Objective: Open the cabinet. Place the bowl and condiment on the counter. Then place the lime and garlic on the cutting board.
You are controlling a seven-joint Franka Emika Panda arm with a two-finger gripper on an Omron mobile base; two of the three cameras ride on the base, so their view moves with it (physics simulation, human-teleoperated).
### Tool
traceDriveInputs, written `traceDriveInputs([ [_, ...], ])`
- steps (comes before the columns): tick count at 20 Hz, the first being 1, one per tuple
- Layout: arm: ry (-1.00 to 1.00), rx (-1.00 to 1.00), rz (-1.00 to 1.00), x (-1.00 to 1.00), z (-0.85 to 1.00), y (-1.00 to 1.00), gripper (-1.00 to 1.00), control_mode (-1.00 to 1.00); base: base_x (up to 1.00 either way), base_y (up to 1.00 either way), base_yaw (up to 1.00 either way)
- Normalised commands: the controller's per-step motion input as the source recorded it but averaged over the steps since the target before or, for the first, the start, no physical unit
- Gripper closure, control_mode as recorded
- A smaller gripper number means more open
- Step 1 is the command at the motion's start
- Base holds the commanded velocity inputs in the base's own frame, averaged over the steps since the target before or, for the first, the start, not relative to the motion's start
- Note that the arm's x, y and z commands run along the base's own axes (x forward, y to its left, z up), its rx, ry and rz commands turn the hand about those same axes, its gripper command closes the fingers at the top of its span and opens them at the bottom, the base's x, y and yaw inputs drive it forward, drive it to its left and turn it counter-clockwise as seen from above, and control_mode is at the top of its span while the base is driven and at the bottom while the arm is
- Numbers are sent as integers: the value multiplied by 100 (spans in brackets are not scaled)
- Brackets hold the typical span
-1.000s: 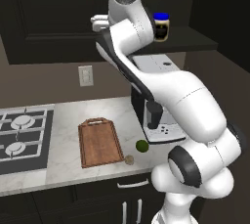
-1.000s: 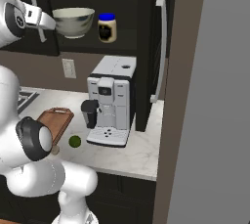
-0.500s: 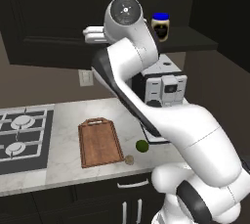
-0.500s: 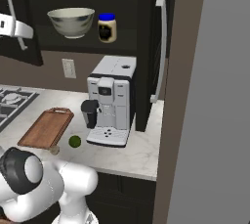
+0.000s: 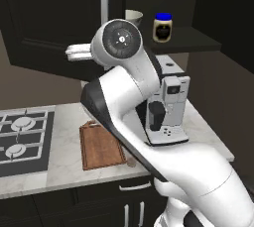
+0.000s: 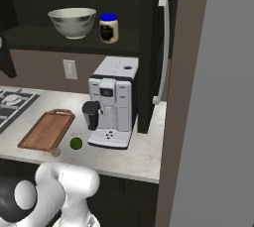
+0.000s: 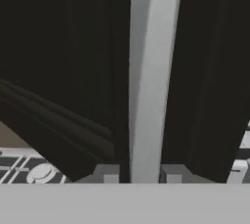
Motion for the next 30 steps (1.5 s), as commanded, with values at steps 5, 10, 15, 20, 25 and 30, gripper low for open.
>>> traceDriveInputs([
  [5, 0, 3, 5, -91, 7, 14, -100, -100, 0, 0, 0],
  [10, 1, 16, 3, -51, 37, -80, -100, -100, 0, 0, 0],
  [15, 4, 28, 11, -14, 26, -100, -100, -100, 0, 0, 0],
  [20, 8, 30, 15, 14, 5, -96, -100, -100, 0, 0, 0],
  [25, 7, 26, 23, 91, -25, -21, -100, -100, 0, 0, 0],
  [30, 3, 17, 32, 98, -52, 70, -100, -100, 0, 0, 0],
])
